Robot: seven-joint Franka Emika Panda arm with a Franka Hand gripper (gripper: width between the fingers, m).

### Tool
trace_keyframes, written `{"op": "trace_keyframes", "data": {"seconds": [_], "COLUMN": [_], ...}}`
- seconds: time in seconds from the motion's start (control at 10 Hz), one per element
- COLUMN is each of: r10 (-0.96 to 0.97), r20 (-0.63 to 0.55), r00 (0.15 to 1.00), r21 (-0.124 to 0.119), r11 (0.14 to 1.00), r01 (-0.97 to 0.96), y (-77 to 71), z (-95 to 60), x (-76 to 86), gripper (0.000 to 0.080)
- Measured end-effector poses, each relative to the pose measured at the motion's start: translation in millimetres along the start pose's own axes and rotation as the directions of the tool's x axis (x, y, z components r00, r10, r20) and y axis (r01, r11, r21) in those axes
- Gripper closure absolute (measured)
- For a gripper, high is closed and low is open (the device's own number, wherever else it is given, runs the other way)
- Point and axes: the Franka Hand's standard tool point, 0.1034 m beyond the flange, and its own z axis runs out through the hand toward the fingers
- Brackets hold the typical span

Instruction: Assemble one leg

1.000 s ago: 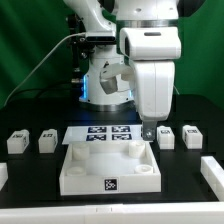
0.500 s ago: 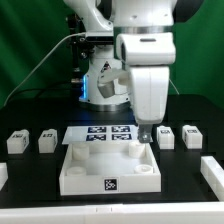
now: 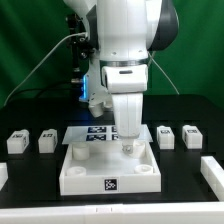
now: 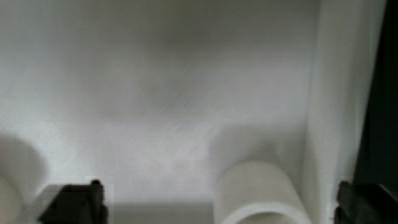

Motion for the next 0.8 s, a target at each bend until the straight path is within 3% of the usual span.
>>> {"op": "trace_keyframes", "data": {"seconds": [0.3, 0.5, 0.7, 0.8], "r10": [0.002, -0.012, -0.007, -0.004], "r20": [0.001, 0.01, 0.014, 0.007], "r00": [1.0, 1.0, 1.0, 1.0], "r21": [0.009, 0.034, 0.047, 0.041], "r11": [1.0, 0.999, 0.999, 0.999], "r01": [-0.002, 0.011, 0.006, 0.004], "y": [-5.6, -30.1, -39.5, -42.3], "z": [2.1, 3.3, 5.1, 12.9], "x": [-1.6, -5.1, -7.3, -11.3], "gripper": [0.015, 0.015, 0.015, 0.015]}}
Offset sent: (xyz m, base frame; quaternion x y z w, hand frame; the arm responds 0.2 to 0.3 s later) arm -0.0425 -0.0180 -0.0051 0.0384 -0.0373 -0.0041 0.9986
